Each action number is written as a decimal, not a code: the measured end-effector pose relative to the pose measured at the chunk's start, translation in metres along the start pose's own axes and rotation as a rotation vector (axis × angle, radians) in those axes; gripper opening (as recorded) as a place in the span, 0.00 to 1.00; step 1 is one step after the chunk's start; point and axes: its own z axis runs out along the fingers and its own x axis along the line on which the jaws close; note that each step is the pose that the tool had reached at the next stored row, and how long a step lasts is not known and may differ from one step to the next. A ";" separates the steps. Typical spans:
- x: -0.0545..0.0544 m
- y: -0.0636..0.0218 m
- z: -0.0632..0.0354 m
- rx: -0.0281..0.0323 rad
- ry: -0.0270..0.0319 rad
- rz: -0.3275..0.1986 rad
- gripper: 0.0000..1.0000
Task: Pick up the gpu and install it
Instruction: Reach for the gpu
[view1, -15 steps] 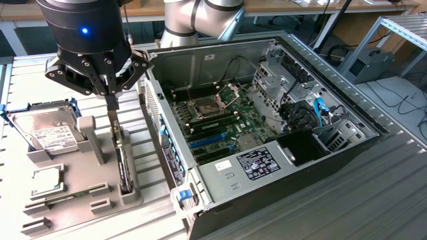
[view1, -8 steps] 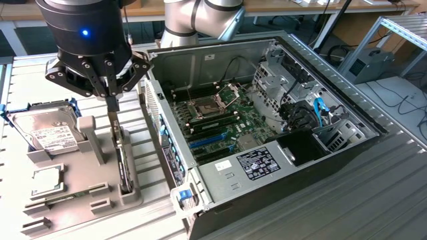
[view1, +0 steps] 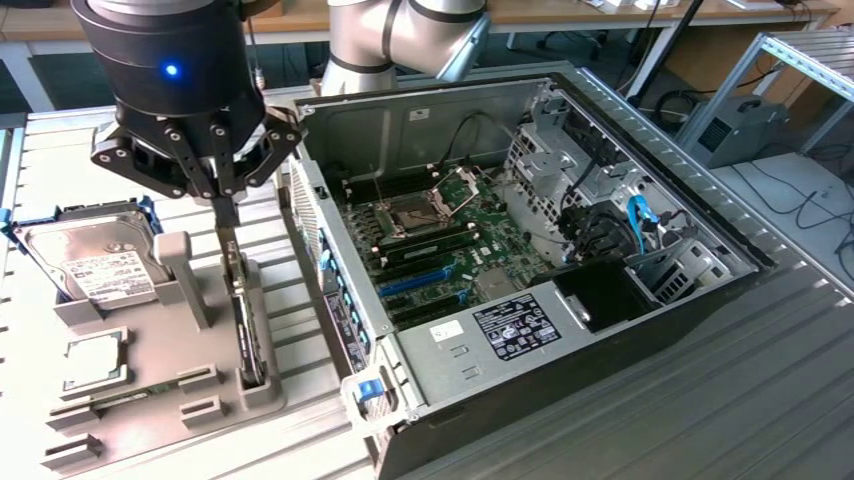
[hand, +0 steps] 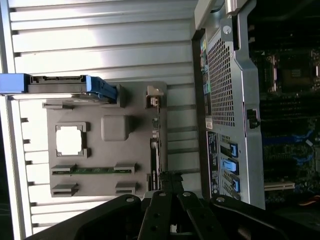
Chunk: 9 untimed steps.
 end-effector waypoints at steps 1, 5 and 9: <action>0.000 -0.0005 0.0001 0.0002 -0.0001 0.000 0.11; 0.000 -0.0018 0.0003 0.0017 -0.0002 0.000 0.11; 0.000 -0.0032 0.0005 0.0031 -0.0002 0.000 0.11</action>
